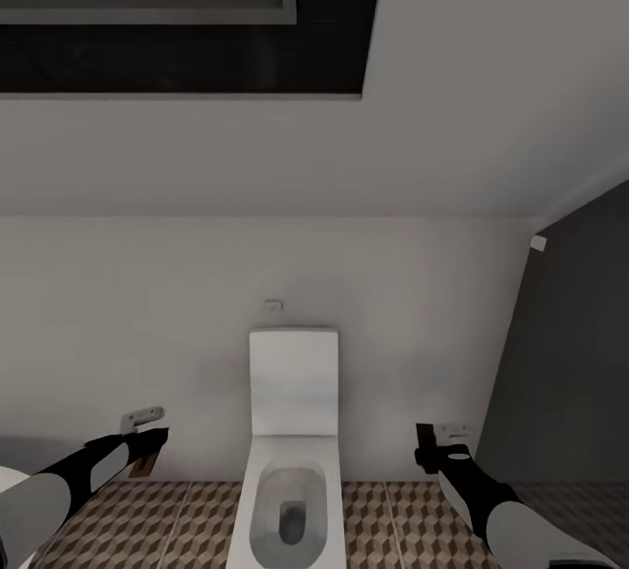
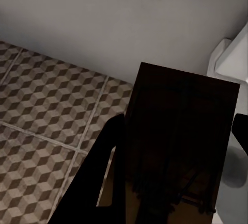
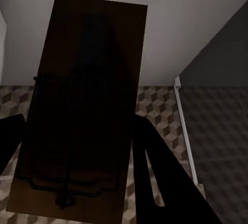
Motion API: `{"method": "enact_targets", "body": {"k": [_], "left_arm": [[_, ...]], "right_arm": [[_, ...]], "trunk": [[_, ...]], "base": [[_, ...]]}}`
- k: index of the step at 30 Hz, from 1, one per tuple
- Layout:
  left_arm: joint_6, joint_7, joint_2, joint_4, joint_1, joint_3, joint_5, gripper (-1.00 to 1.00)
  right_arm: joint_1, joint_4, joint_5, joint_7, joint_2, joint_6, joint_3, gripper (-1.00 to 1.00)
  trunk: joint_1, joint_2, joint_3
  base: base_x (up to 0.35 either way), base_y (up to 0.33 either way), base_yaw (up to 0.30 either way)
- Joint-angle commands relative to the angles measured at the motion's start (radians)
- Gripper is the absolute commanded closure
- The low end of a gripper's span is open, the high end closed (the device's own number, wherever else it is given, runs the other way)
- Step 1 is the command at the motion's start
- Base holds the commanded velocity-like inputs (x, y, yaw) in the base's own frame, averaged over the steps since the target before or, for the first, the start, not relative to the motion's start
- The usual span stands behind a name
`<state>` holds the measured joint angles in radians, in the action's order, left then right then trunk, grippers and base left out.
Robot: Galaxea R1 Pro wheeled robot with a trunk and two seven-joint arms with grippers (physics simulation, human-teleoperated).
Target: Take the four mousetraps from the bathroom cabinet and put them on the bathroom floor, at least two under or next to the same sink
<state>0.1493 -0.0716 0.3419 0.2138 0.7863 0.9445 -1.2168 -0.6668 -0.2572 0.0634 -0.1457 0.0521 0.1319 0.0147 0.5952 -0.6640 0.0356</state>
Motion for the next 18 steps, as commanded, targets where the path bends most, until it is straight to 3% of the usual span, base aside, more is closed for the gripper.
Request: {"method": "enact_targets", "body": {"k": [1, 18], "left_arm": [[0.004, -0.010, 0.001, 0.004, 0.001, 0.006, -0.006, 1.00], [0.004, -0.016, 0.002, 0.003, 0.001, 0.004, -0.006, 1.00]], "right_arm": [[0.000, -0.002, 0.003, -0.002, 0.000, 0.006, 0.001, 1.00], [0.000, -0.002, 0.002, -0.002, 0.000, 0.005, -0.001, 1.00]], "trunk": [[0.004, -0.009, 0.005], [0.069, -0.128, 0.058]], "base": [[0.000, 0.000, 0.000], [0.000, 0.000, 0.000]]}}
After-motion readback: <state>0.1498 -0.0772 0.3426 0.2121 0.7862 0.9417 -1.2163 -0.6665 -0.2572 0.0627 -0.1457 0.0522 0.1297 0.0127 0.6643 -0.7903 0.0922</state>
